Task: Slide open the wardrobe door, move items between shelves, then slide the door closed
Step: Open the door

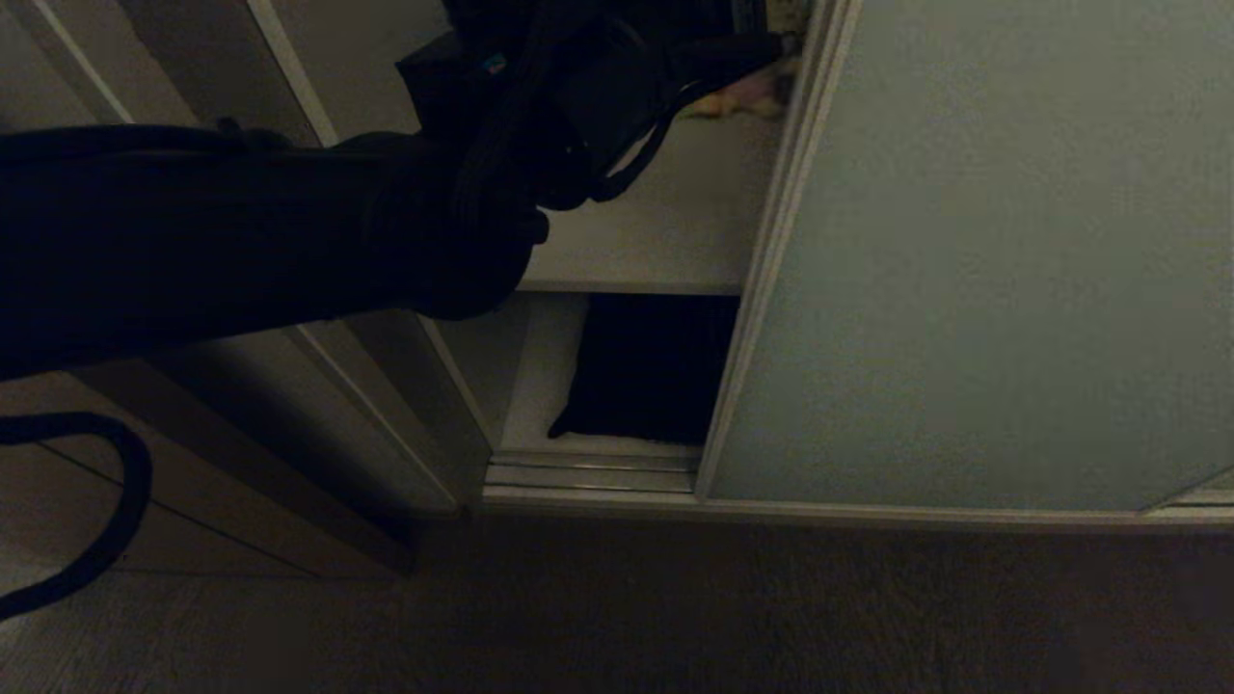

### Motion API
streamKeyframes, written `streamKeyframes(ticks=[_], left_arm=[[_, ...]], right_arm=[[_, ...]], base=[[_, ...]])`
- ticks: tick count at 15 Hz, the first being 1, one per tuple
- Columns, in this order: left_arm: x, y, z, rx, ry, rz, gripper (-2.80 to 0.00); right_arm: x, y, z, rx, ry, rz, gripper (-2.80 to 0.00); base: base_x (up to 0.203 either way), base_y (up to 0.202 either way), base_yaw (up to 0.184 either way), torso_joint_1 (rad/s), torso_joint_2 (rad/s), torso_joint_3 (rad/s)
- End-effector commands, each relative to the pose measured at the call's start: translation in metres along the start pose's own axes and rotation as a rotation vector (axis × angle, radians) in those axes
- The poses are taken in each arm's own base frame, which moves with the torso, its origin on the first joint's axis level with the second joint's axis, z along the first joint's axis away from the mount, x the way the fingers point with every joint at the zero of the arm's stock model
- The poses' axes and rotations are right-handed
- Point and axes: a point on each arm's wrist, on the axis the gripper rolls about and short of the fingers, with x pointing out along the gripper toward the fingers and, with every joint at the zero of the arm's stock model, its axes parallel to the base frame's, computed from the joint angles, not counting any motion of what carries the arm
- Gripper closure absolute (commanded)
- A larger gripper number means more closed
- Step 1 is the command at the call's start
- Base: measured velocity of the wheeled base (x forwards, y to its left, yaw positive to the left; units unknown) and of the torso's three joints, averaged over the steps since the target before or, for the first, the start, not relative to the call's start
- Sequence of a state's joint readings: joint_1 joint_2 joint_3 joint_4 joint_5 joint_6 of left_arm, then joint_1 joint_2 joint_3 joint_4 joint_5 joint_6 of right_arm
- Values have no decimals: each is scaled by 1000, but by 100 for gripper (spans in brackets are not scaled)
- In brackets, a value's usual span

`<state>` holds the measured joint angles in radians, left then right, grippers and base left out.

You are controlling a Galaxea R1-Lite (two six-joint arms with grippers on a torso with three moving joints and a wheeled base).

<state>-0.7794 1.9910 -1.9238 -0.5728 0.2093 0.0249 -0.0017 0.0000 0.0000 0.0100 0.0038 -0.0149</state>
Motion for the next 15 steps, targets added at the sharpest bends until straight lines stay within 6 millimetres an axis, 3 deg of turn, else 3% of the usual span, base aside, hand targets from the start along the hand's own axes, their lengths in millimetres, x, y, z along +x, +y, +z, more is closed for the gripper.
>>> streamKeyframes(ticks=[1,4,7,11,15], left_arm=[[-11,4,32,-14,-57,8,0],[-28,21,68,-17,-103,71,0],[-62,59,94,21,-59,168,0],[-141,101,101,123,76,320,0],[-238,112,93,185,211,428,0]], right_arm=[[0,0,0,0,3,1,0],[0,0,0,0,2,1,0],[0,0,0,0,4,0,0],[0,0,0,0,2,-1,0],[0,0,0,0,2,1,0]], base=[[0,0,0,0,0,0],[0,0,0,0,0,0],[0,0,0,0,0,0],[0,0,0,0,0,0],[0,0,0,0,0,0]])
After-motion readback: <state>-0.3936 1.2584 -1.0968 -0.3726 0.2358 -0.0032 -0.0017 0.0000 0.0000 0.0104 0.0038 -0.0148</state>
